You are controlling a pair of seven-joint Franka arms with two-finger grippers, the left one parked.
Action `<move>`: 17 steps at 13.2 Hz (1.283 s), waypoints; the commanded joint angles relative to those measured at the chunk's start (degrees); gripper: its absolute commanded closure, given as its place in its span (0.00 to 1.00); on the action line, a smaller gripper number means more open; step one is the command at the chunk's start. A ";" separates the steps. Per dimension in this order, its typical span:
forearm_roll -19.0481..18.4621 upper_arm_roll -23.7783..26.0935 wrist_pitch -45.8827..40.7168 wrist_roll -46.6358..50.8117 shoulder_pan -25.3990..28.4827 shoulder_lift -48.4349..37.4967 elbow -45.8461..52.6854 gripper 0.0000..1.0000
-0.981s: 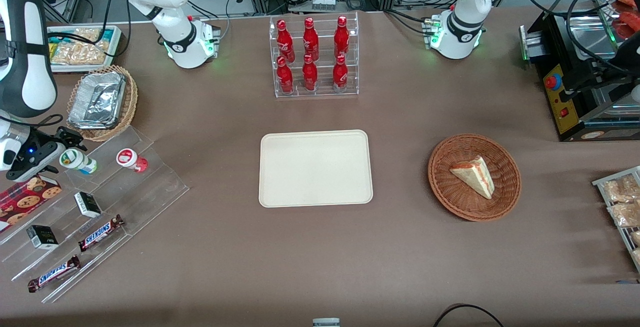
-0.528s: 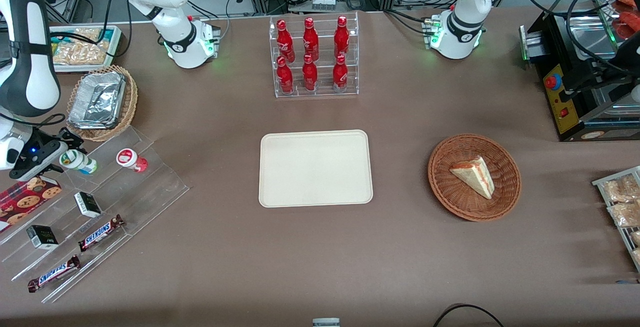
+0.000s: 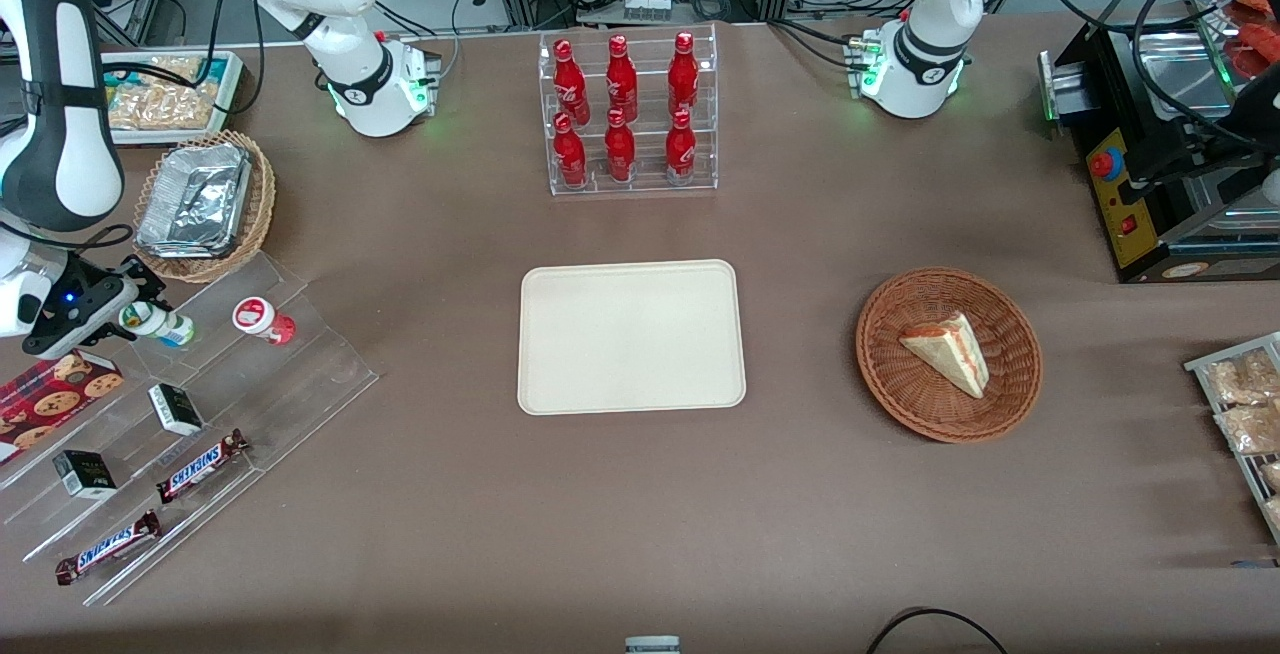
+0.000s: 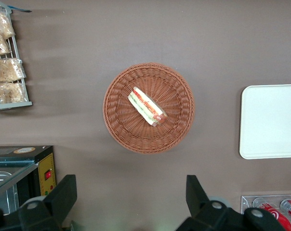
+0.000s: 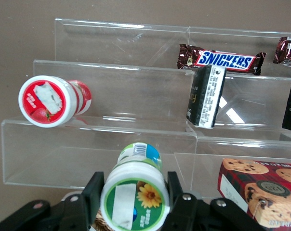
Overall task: Place green gum on tray
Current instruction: 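Lift the gum bottle and carry it over the cream tray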
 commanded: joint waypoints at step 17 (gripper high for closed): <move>-0.26 0.97 -13.88 49.34 26.17 1.59 9.85 1.00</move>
